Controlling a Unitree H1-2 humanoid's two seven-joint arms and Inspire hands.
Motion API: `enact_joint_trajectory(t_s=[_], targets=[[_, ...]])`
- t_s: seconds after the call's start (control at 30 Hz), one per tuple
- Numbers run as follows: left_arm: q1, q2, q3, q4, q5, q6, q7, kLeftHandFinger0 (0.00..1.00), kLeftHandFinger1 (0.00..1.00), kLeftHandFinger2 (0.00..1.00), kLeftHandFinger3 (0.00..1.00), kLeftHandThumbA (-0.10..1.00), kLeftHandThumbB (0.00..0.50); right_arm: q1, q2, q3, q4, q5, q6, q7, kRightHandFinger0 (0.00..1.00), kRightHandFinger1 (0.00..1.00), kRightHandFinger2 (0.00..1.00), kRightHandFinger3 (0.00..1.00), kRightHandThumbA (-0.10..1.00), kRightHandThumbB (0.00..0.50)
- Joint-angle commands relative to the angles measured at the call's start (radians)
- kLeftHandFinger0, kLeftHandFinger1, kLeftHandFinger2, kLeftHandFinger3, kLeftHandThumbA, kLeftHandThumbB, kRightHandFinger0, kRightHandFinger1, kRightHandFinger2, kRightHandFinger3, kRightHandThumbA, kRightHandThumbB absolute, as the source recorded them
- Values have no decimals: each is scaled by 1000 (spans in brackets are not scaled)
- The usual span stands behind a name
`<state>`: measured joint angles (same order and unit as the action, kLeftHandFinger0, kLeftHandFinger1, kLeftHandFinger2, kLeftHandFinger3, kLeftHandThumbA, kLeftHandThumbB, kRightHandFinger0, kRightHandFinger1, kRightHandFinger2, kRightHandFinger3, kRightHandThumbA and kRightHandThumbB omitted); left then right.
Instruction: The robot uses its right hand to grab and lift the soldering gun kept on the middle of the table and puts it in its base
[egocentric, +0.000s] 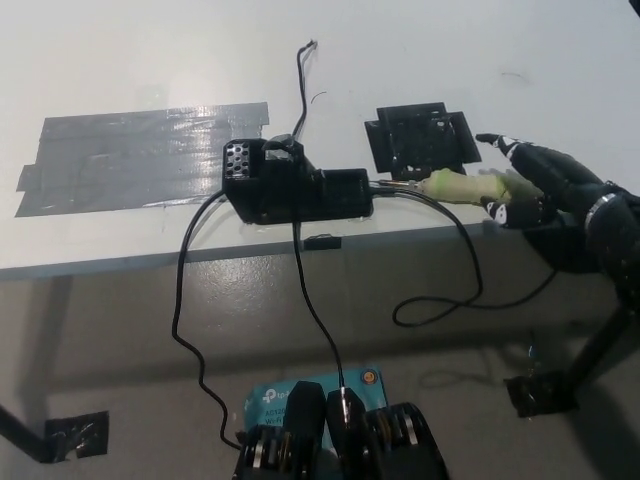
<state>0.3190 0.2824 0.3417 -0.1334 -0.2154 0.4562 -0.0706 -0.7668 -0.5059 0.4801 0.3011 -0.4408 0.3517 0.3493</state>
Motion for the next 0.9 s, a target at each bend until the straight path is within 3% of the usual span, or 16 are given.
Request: enact_joint_trajectory(t_s=[0.0, 0.2, 0.43, 0.57, 0.7, 0.83, 0.87], targets=[[4, 36, -5, -13, 18, 12, -6, 1000, 1000, 1000, 1000, 1000, 0, -60, -8, 0, 4, -59, -53, -2, 1000, 1000, 1000, 1000, 475, 359], [-3, 39, -11, 8, 23, 2, -7, 1000, 1000, 1000, 1000, 1000, 19, -58, 20, 25, -3, -77, -58, 33, 1000, 1000, 1000, 1000, 442, 333], [3, 35, -11, -8, 23, 13, 0, 1000, 1000, 1000, 1000, 1000, 2, -62, 33, 65, 16, -104, -64, 68, 1000, 1000, 1000, 1000, 439, 358], [4, 37, -17, 7, 32, -8, -5, 1000, 1000, 1000, 1000, 1000, 10, -74, 36, 64, 73, -113, -45, 74, 1000, 1000, 1000, 1000, 434, 340], [-2, 38, -23, 10, 38, -16, -5, 1000, 1000, 1000, 1000, 1000, 49, -99, 35, 53, 132, -133, -24, 56, 1000, 1000, 1000, 1000, 414, 319], [-5, 35, -23, 14, 42, -30, -4, 1000, 1000, 1000, 1000, 1000, 82, -133, 46, 33, 180, -137, -48, 27, 1000, 1000, 1000, 1000, 434, 328], [0, 34, -21, 5, 37, -36, -9, 1000, 1000, 1000, 1000, 1000, 133, -145, 55, 33, 189, -138, -53, 26, 1000, 1000, 1000, 1000, 453, 330]])
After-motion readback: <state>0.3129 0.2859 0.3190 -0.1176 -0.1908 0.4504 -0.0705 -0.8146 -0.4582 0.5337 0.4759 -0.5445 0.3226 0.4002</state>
